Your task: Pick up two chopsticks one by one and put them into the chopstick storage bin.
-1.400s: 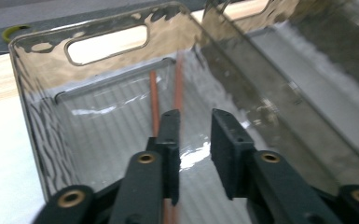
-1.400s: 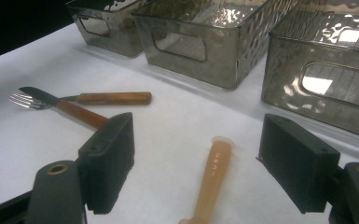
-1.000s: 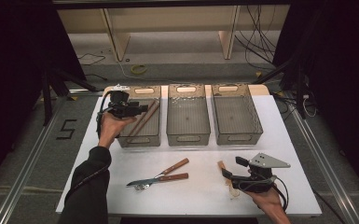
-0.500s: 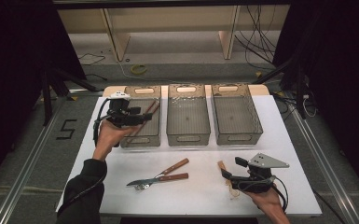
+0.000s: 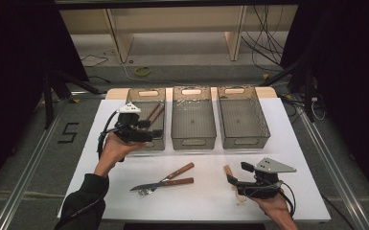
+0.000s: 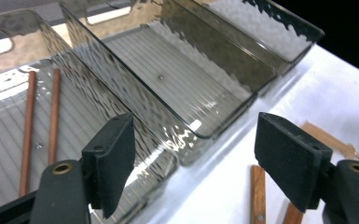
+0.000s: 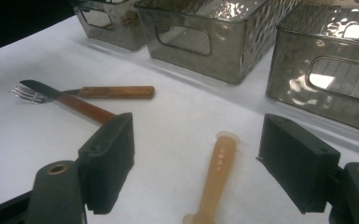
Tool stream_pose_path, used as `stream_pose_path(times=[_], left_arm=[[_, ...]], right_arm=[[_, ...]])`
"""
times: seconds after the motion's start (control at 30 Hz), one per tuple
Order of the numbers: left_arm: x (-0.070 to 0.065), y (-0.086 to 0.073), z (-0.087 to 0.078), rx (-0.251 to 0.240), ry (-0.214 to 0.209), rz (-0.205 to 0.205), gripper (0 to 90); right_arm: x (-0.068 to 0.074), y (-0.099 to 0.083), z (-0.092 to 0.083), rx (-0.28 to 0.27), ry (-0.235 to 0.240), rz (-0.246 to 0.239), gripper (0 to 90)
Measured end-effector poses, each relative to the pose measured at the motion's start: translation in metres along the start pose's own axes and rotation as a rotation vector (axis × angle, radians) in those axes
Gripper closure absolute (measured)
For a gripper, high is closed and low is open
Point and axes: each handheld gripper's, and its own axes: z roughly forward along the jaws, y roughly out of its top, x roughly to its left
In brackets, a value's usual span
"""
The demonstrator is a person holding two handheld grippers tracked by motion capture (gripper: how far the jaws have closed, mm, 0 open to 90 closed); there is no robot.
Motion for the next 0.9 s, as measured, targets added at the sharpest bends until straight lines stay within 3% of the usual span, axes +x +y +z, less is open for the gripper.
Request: stream_pose_path(times=[0.5, 0.9], left_arm=[[-0.02, -0.018, -0.001, 0.01, -0.04, 0.068, 26.3], [-0.028, -0.033, 0.001, 0.02, -0.053, 0.077, 24.7]], right_arm=[[0.001, 0.0, 0.002, 0.028, -0.013, -0.004, 27.4], [0.0, -0.001, 0.005, 0.051, -0.017, -0.012, 27.4]])
